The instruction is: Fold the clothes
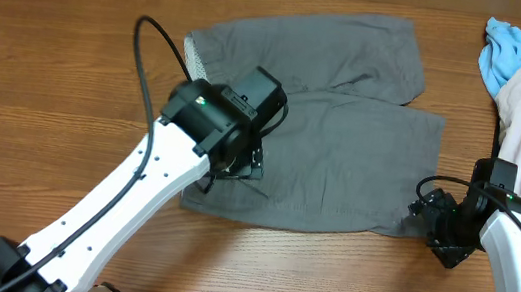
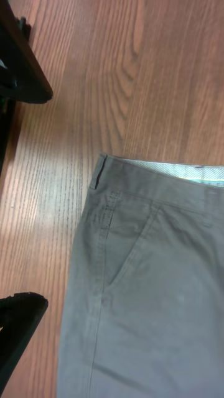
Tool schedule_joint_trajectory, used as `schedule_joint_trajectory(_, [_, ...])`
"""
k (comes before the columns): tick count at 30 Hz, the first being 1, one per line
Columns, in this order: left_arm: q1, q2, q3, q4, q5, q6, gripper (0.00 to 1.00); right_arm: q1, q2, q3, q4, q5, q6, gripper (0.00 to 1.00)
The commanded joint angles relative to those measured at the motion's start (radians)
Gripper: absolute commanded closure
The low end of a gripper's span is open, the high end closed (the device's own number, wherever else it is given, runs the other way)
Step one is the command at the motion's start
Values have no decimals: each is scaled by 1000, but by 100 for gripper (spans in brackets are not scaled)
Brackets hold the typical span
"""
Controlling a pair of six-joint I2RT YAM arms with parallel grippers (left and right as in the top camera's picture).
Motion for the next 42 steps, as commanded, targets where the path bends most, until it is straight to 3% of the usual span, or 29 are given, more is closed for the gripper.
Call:
schedule_joint_trajectory(1, [-5,1,-63,28,6,-28,0,-1,2,-5,4,-7,0,14])
schedule_joint_trajectory(10, [-6,1,-113,119,7,-19,2,-1,2,-5,4,-10,-1,15])
schedule_joint_trajectory(13, [-9,2,-134,118,89,-20,0,-1,2,-5,-27,-7,-1,14])
schedule_joint_trajectory(15, [-13,1,-163,130,130,-20,14,-1,2,-5,-38,-5,0,14])
schedule_joint_trajectory(17, [-22,2,-204,148,135,-19,17,-1,2,-5,-40,-5,0,14])
schedule_joint_trajectory(29, [-26,2,-371,307,151,23,8,-2,2,-7,31,12,84,16])
schedule_joint_trajectory(31, [-26,2,-373,308,126,51,18,-2,2,-7,45,14,84,16])
schedule_joint_trajectory(33, [-26,2,-374,301,129,45,42,-2,3,-7,54,21,83,16])
schedule_joint_trajectory(35, [-26,2,-374,289,136,-23,52,-2,3,-7,68,24,79,16])
schedule_joint_trajectory(37, [-26,2,-376,278,137,-128,53,-1,3,-7,74,30,79,16])
schedule_joint_trajectory(40, [-26,2,-378,277,135,-190,48,-1,3,-7,70,31,79,15])
schedule_joint_trajectory(42, [-26,2,-378,251,134,-267,51,-1,3,-7,64,31,79,15])
